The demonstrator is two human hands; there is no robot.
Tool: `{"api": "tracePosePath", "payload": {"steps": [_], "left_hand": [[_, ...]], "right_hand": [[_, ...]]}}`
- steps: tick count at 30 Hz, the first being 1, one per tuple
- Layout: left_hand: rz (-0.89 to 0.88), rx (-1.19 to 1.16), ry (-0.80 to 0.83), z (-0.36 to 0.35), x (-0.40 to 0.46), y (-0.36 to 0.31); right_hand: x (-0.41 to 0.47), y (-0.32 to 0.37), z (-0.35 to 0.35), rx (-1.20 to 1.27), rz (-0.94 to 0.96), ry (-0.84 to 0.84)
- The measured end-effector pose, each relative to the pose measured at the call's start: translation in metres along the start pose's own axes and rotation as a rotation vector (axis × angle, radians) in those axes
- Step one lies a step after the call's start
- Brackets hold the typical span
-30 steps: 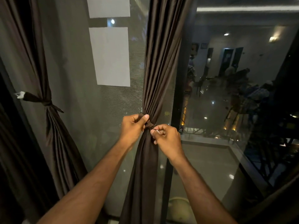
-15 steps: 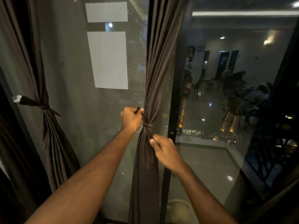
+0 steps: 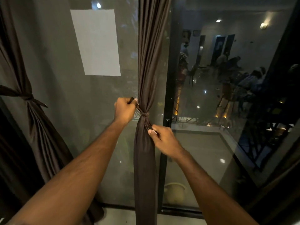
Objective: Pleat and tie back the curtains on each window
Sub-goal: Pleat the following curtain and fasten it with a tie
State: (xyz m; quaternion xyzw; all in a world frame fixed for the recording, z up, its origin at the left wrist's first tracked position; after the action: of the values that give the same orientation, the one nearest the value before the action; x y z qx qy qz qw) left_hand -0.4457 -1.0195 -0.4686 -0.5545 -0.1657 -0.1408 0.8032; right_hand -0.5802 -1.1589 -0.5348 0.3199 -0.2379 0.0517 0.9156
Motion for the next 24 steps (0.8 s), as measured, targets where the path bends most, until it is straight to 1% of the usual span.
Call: {"api": "tracePosePath", "payload": {"steps": [4,8,13,18,21,24], "left_hand": [[-0.058,-0.079,0.101,-0.009,-0.007,0.011],[-0.136,-0.116,0.189,-0.015,-0.021,0.004],[-0.198,-0.091,0.351,-0.03,-0.036,-0.004],[-0.33,-0.024,0.524,-0.057,-0.061,-0.015],[-0.397,0.025,0.585,-0.074,-0.067,-0.03],[-0.406,0.034,0.619,-0.09,-0.061,-0.042]], "right_hand": [[0.005,-0.008,0.012,-0.142,-0.045,-0.073],[0.012,-0.009,0.02,-0.217,-0.122,-0.099],[0.016,-0.01,0.029,-0.278,-0.202,-0.089],[0.012,-0.018,0.04,-0.298,-0.254,-0.094],[0.008,-0.024,0.055,-0.32,-0.292,-0.117],[-0.001,-0.031,0.079,-0.367,-0.365,-0.134]]}}
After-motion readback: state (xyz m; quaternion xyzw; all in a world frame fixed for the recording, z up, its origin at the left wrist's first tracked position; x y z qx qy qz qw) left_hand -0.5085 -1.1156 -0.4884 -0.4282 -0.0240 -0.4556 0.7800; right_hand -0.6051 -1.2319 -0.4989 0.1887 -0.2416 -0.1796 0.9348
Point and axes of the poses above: each hand's wrist, its own x-axis towards the middle knuckle, its own z-axis out of the back of the hand, y = z × x, the point moved 9 cm from there along x, towards the middle knuckle, and after that the axes turned 1 degree about x, right-handed, at the moved point
